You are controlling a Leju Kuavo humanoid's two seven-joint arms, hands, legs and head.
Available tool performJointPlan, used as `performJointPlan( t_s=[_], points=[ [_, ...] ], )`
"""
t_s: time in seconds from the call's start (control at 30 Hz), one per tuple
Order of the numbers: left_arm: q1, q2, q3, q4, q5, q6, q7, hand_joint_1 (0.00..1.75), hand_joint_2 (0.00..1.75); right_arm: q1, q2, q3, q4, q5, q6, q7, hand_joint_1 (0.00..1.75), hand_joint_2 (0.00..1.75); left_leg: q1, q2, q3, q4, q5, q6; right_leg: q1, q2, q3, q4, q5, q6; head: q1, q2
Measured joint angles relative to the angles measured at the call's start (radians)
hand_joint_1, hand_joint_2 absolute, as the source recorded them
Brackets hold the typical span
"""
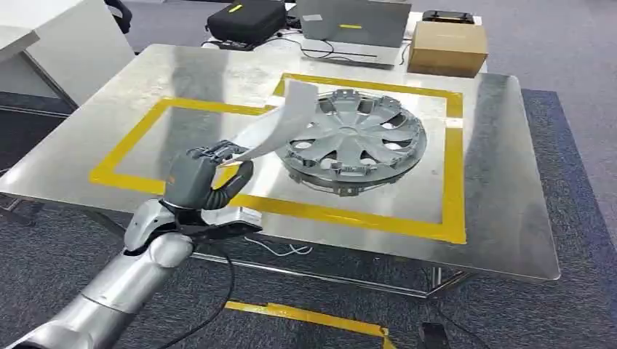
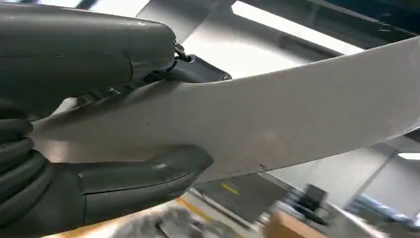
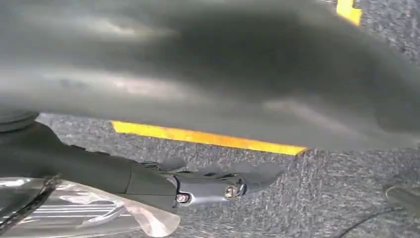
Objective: Take the parts from the cabinet and place them on the table.
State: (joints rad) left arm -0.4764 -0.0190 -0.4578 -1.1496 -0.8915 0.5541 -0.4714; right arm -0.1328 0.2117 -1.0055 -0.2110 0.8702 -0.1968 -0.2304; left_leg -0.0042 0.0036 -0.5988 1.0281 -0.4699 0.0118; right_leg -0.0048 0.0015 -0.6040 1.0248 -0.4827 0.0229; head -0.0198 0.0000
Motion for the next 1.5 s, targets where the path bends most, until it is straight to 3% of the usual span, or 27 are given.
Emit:
performJointPlan(
  t_s=[0.1,0.13,0.2,0.23,0.27,0.3,0.4,0.43,0.53,0.6,0.7,0.73,0.77,0.8,0.83,0.9,0.93,0.97,1.07,1.13,1.23,1.27,1.3,1.33,1.4,1.43,1.5],
  points=[
    [-0.105,0.054,-0.003,0.151,-0.268,0.122,0.069,1.75,1.75,-0.011,0.005,0.023,0.0,0.026,0.01,0.02,0.0,0.0,0.005,-0.001,-0.009,0.023,-0.021,-0.018,-0.005,0.002,0.002,-0.007,0.009,-0.021,-0.001,0.0],
    [-0.141,0.074,0.004,0.205,-0.304,0.131,0.065,1.75,1.75,-0.018,0.006,0.032,0.0,0.029,0.01,0.026,0.0,0.0,0.006,-0.001,-0.033,0.079,-0.053,-0.023,-0.005,0.002,0.002,-0.007,0.009,-0.033,-0.002,0.0],
    [-0.186,0.113,0.021,0.293,-0.343,0.137,0.069,1.75,1.75,-0.024,0.01,0.042,0.0,0.033,0.013,0.027,0.0,0.0,0.008,-0.001,-0.106,0.24,-0.121,-0.031,-0.004,0.008,0.002,-0.007,0.01,-0.036,-0.002,0.0],
    [-0.203,0.134,0.03,0.334,-0.379,0.138,0.088,1.75,1.75,-0.023,0.01,0.047,0.0,0.035,0.014,0.027,0.0,0.0,0.008,-0.001,-0.133,0.296,-0.136,-0.033,-0.004,0.01,0.002,-0.007,0.01,-0.037,-0.002,0.0],
    [-0.217,0.153,0.037,0.366,-0.411,0.138,0.104,1.75,1.75,-0.022,0.01,0.05,0.0,0.038,0.014,0.027,0.0,0.0,0.008,-0.001,-0.142,0.306,-0.126,-0.033,-0.004,0.012,0.002,-0.007,0.01,-0.037,-0.001,0.0],
    [-0.229,0.179,0.046,0.397,-0.429,0.138,0.114,1.75,1.75,-0.022,0.01,0.055,0.0,0.041,0.014,0.027,0.0,0.0,0.008,-0.001,-0.128,0.272,-0.096,-0.031,-0.003,0.015,0.002,-0.006,0.01,-0.037,-0.002,0.0],
    [-0.263,0.256,0.086,0.456,-0.461,0.138,0.118,1.75,1.75,-0.022,0.013,0.063,0.001,0.05,0.017,0.029,0.0,0.0,0.005,-0.001,-0.018,0.028,0.029,-0.014,-0.002,0.019,0.004,-0.006,0.009,-0.036,-0.001,0.0],
    [-0.27,0.283,0.107,0.471,-0.467,0.139,0.117,1.75,1.75,-0.022,0.014,0.063,0.002,0.051,0.018,0.029,0.0,0.0,0.0,0.0,-0.005,0.004,0.017,-0.012,0.005,0.021,0.0,-0.003,0.008,-0.033,0.0,0.0],
    [-0.268,0.353,0.163,0.495,-0.472,0.14,0.102,1.75,1.75,-0.018,0.014,0.063,0.002,0.052,0.019,0.027,0.0,0.0,-0.002,-0.001,-0.008,-0.008,0.013,-0.009,0.002,0.022,-0.006,-0.007,0.012,-0.021,-0.001,0.0],
    [-0.259,0.392,0.193,0.499,-0.47,0.14,0.077,1.75,1.75,-0.017,0.014,0.063,0.002,0.052,0.022,0.027,0.0,0.0,0.007,0.003,0.002,-0.027,0.023,0.002,0.003,0.013,-0.019,0.007,-0.006,-0.012,0.0,0.0],
    [-0.245,0.439,0.227,0.501,-0.491,0.141,0.063,1.75,1.75,-0.02,0.014,0.063,0.002,0.052,0.027,0.025,0.0,0.0,0.007,0.004,0.001,-0.027,0.022,0.007,0.001,0.009,-0.098,0.183,-0.098,-0.006,0.003,0.0],
    [-0.241,0.457,0.247,0.509,-0.499,0.141,0.056,1.75,1.75,-0.019,0.014,0.063,0.002,0.052,0.028,0.024,0.0,0.0,0.007,0.004,0.0,-0.027,0.021,0.008,0.001,0.008,-0.147,0.279,-0.134,-0.003,0.001,0.0],
    [-0.239,0.474,0.261,0.525,-0.499,0.141,0.05,1.75,1.75,-0.017,0.014,0.063,0.002,0.052,0.03,0.024,0.0,0.0,0.008,0.005,0.0,-0.026,0.021,0.008,0.001,0.007,-0.171,0.323,-0.143,-0.001,0.003,0.0],
    [-0.238,0.483,0.267,0.533,-0.499,0.141,0.048,1.75,1.75,-0.016,0.014,0.062,0.002,0.052,0.03,0.024,0.0,0.0,0.009,0.005,0.0,-0.026,0.02,0.007,-0.001,0.006,-0.171,0.314,-0.122,0.001,0.002,0.0],
    [-0.238,0.492,0.272,0.538,-0.499,0.141,0.046,1.75,1.75,-0.017,0.014,0.062,0.002,0.052,0.03,0.024,0.0,0.0,0.011,0.002,0.001,-0.025,0.019,0.006,-0.003,0.006,-0.144,0.26,-0.079,0.002,0.003,0.0],
    [-0.238,0.508,0.28,0.548,-0.499,0.141,0.041,1.75,1.75,-0.023,0.014,0.063,0.002,0.051,0.03,0.023,0.0,0.0,0.014,-0.001,0.005,-0.018,0.011,-0.005,-0.007,0.003,-0.049,0.065,0.017,0.002,0.003,0.0],
    [-0.238,0.517,0.286,0.553,-0.497,0.141,0.042,1.75,1.75,-0.026,0.014,0.063,0.002,0.051,0.031,0.022,0.0,0.0,0.012,-0.002,0.002,-0.014,0.007,-0.013,-0.004,0.002,-0.025,0.023,0.004,0.002,0.003,0.0],
    [-0.238,0.528,0.292,0.558,-0.492,0.141,0.043,1.75,1.75,-0.027,0.015,0.063,0.002,0.051,0.033,0.02,0.0,0.0,0.008,-0.001,-0.005,-0.003,0.005,-0.017,-0.004,0.006,-0.011,0.001,0.001,-0.006,0.002,0.0],
    [-0.202,0.55,0.325,0.549,-0.438,0.143,0.025,1.75,1.75,-0.023,0.014,0.062,0.002,0.053,0.033,0.018,0.0,0.0,0.011,0.002,-0.001,-0.009,0.008,-0.029,-0.001,0.012,-0.014,0.008,0.003,-0.022,0.001,0.0],
    [-0.164,0.56,0.366,0.522,-0.42,0.143,-0.003,1.75,1.75,-0.022,0.015,0.063,0.002,0.058,0.033,0.019,0.0,0.0,0.015,0.0,-0.008,0.019,-0.021,-0.039,-0.006,0.013,-0.005,0.002,0.005,-0.035,-0.002,0.0],
    [-0.119,0.546,0.434,0.483,-0.45,0.144,-0.051,1.75,1.75,-0.023,0.015,0.063,0.002,0.066,0.034,0.024,0.0,0.0,0.015,0.0,-0.117,0.249,-0.122,-0.044,-0.003,0.013,-0.003,0.002,0.002,-0.044,-0.002,0.0],
    [-0.107,0.535,0.45,0.471,-0.465,0.144,-0.063,1.75,1.75,-0.022,0.015,0.063,0.002,0.067,0.034,0.024,0.0,0.0,0.015,0.0,-0.141,0.295,-0.131,-0.044,-0.002,0.013,-0.002,0.002,0.001,-0.044,-0.004,0.0],
    [-0.1,0.521,0.46,0.46,-0.479,0.144,-0.078,1.75,1.75,-0.022,0.015,0.063,0.002,0.069,0.035,0.024,0.0,0.0,0.015,0.0,-0.145,0.297,-0.118,-0.042,-0.002,0.012,-0.002,0.002,0.001,-0.044,-0.002,0.0],
    [-0.098,0.51,0.466,0.449,-0.491,0.144,-0.086,1.75,1.75,-0.023,0.015,0.063,0.002,0.071,0.037,0.024,0.0,0.0,0.016,0.0,-0.132,0.262,-0.087,-0.04,-0.001,0.012,-0.001,0.002,0.001,-0.044,-0.003,0.0],
    [-0.104,0.487,0.472,0.428,-0.516,0.144,-0.092,1.75,1.75,-0.028,0.018,0.065,0.002,0.076,0.04,0.024,0.0,0.0,0.016,-0.001,-0.056,0.103,0.003,-0.035,-0.001,0.012,0.001,0.003,0.001,-0.043,-0.003,0.0],
    [-0.113,0.474,0.472,0.423,-0.527,0.144,-0.092,1.75,1.75,-0.031,0.018,0.067,0.002,0.078,0.041,0.024,0.0,0.0,0.016,-0.001,-0.021,0.028,0.02,-0.033,0.0,0.012,0.002,0.002,0.001,-0.04,-0.002,0.0],
    [-0.133,0.44,0.469,0.422,-0.543,0.144,-0.088,1.75,1.75,-0.036,0.021,0.071,0.002,0.08,0.042,0.026,0.0,0.0,0.009,-0.004,-0.012,0.007,0.007,-0.028,0.005,0.013,-0.009,0.005,0.003,-0.027,0.0,0.0]
  ],
)
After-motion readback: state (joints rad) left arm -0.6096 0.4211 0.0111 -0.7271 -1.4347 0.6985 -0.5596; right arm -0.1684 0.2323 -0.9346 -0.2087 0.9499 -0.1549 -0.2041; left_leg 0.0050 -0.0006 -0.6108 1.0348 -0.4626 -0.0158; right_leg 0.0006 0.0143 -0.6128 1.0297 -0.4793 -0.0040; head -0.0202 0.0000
